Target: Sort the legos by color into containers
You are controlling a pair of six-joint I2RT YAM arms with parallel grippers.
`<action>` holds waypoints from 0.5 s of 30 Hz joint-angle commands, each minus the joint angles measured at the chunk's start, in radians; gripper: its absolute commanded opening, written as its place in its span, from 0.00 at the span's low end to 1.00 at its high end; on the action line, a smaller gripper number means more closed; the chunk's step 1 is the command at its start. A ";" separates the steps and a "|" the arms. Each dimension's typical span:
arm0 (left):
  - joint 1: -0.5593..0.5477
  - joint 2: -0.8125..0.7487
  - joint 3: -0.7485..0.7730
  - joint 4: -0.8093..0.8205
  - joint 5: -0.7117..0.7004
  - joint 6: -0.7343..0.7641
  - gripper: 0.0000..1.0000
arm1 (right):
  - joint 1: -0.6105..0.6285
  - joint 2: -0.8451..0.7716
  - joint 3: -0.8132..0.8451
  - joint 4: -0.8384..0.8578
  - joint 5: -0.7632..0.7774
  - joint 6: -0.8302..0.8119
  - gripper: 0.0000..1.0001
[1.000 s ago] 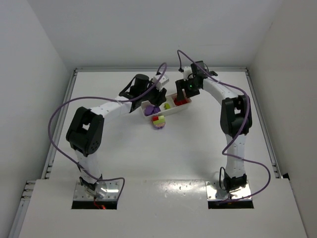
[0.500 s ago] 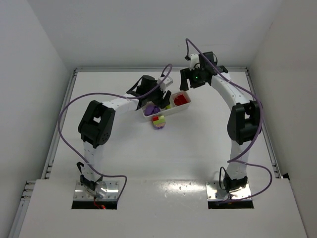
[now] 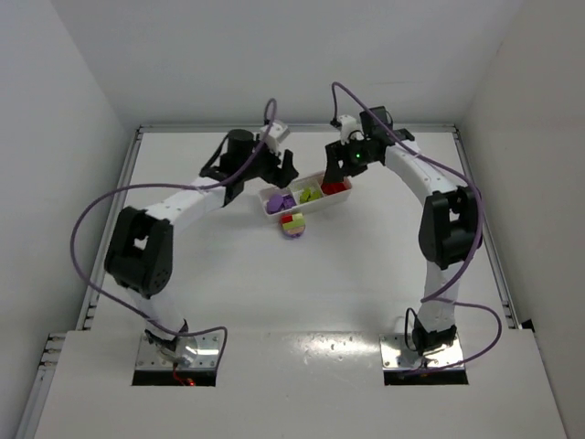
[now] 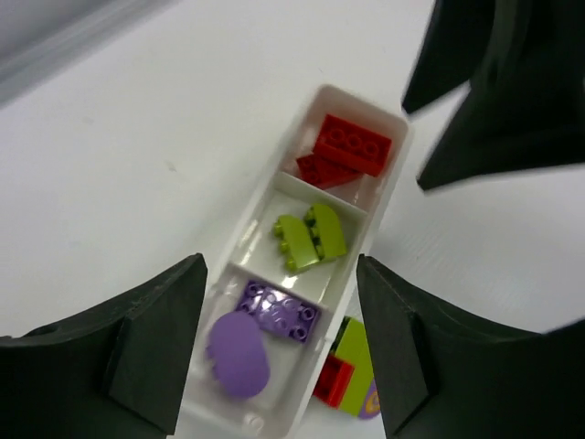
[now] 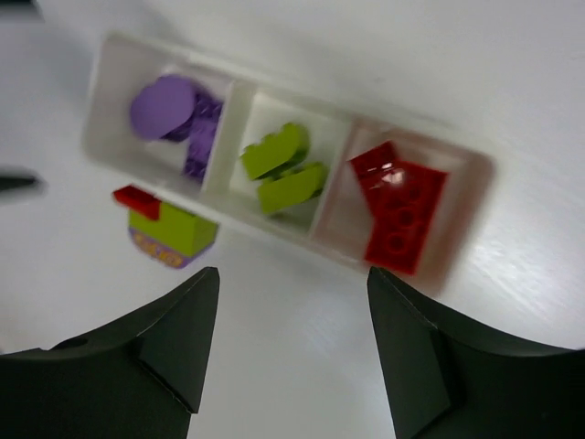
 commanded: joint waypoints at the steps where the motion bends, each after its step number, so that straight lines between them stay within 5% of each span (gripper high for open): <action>1: 0.072 -0.185 -0.064 -0.011 0.048 0.002 0.72 | 0.074 -0.088 -0.062 -0.040 -0.163 -0.092 0.66; 6: 0.141 -0.349 -0.203 -0.143 0.038 0.073 0.67 | 0.166 -0.128 -0.145 -0.040 -0.190 -0.180 0.57; 10: 0.175 -0.421 -0.275 -0.163 0.025 0.050 0.67 | 0.226 -0.117 -0.179 -0.043 -0.176 -0.088 0.56; 15: 0.184 -0.490 -0.347 -0.173 0.002 0.028 0.73 | 0.275 -0.165 -0.318 0.037 -0.070 0.113 0.78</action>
